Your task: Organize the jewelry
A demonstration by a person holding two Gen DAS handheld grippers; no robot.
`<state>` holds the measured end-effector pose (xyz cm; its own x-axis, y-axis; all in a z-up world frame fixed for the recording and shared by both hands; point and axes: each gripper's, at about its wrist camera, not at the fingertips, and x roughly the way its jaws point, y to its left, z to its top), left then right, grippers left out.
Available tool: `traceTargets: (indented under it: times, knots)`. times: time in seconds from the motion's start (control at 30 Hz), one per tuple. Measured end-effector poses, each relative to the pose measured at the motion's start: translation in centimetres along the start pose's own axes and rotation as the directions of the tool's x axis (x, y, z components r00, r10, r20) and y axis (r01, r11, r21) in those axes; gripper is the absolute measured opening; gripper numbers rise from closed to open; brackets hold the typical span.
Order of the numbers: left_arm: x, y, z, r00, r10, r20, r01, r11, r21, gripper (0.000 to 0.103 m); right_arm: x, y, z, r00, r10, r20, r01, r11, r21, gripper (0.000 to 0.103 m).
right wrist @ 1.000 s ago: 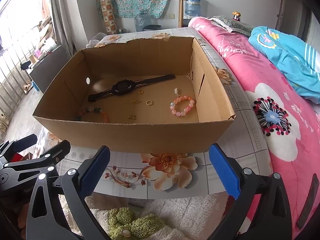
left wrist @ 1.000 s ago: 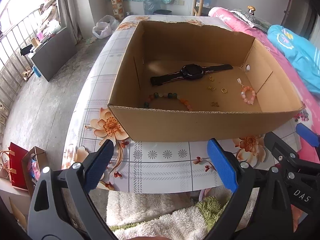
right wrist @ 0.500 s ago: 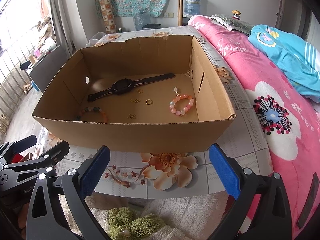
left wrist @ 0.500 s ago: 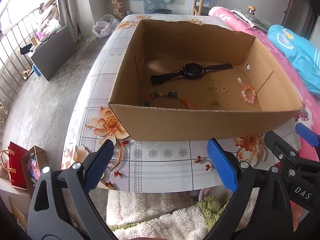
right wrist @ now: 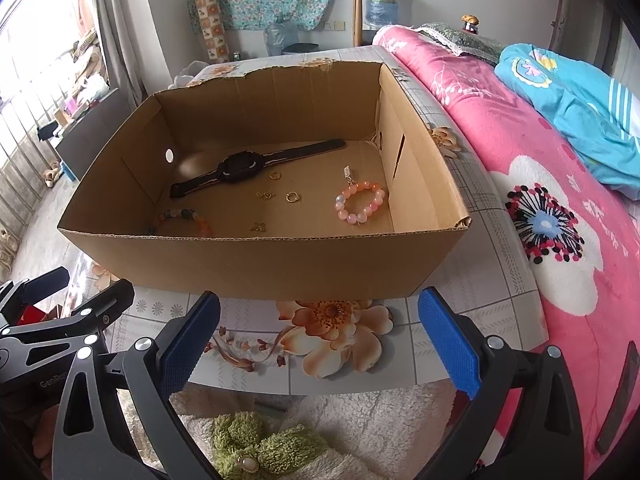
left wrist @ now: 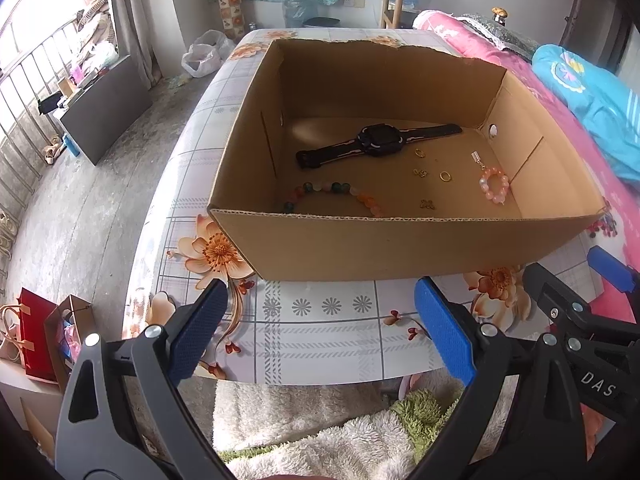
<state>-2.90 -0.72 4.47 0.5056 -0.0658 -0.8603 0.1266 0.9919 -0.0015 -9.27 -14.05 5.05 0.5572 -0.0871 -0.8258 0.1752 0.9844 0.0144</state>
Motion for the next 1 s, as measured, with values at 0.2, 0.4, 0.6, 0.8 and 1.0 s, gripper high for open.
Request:
traceTargets:
  times: [0.2,0.4,0.6,0.8,1.0]
  knots:
    - [-0.01,-0.15,0.0,1.0,0.003,0.001,-0.003,1.0,0.002,0.091,0.03,-0.13,-0.07,1.0,-0.003,0.0,0.003,1.0,0.0,0.097]
    - [-0.03,-0.22,-0.01,1.0,0.005,0.002,-0.005,1.0,0.004,0.091,0.02,-0.21,-0.1,1.0,-0.004,0.001,0.004,1.0,0.0,0.097]
    - [-0.04,-0.26,0.0,1.0,0.006,0.001,-0.006,1.0,0.006,0.091,0.0,-0.21,-0.09,1.0,-0.006,0.001,0.006,1.0,0.001,0.097]
    - [-0.02,-0.18,-0.01,1.0,0.005,-0.001,-0.005,1.0,0.008,0.091,-0.04,-0.32,-0.09,1.0,-0.011,0.001,0.011,1.0,0.002,0.097]
    - [-0.02,-0.18,0.0,1.0,0.005,-0.002,-0.005,1.0,0.007,0.091,-0.05,-0.29,-0.12,1.0,-0.012,0.002,0.012,1.0,0.002,0.097]
